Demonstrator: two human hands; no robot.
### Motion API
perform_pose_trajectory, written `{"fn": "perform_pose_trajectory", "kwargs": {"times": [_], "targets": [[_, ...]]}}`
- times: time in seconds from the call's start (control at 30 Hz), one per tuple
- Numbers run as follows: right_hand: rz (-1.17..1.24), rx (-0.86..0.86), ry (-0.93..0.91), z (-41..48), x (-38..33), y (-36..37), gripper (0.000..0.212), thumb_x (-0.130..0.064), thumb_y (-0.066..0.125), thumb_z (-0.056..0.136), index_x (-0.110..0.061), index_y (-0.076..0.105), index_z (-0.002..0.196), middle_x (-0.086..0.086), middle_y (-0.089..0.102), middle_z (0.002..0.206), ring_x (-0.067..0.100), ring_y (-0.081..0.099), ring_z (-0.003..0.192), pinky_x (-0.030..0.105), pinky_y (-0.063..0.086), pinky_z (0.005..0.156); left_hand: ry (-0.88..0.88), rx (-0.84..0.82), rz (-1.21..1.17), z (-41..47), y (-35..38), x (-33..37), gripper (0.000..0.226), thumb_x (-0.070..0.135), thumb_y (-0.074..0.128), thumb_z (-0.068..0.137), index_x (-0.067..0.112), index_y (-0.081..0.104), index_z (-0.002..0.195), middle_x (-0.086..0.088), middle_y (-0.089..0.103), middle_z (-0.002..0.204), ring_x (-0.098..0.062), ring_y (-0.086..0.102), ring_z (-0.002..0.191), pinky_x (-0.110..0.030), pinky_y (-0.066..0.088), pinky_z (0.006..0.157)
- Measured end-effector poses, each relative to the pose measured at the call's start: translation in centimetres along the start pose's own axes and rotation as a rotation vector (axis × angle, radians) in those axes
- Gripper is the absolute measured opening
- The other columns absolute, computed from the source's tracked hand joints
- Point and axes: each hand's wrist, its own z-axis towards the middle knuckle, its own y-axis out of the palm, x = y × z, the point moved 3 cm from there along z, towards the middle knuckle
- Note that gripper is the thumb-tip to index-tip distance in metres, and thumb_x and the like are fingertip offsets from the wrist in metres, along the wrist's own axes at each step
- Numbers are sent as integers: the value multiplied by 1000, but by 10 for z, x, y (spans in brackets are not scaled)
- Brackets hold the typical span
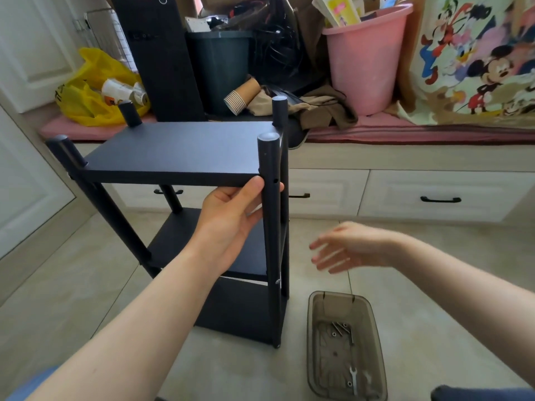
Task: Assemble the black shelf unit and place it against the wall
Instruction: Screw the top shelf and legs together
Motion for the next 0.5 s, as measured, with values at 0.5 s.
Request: {"fn": "perform_pose_trajectory", "kwargs": {"times": [0.5], "targets": [[-130,-32,535,84,196,91,69,-54,40,101,-6,32,149,18,60,129,30,69,85,42,60,68,24,-65,26,-5,-1,-3,17,22,64,90,17,79,97,-3,76,107,-24,71,109,-32,56,87]]}}
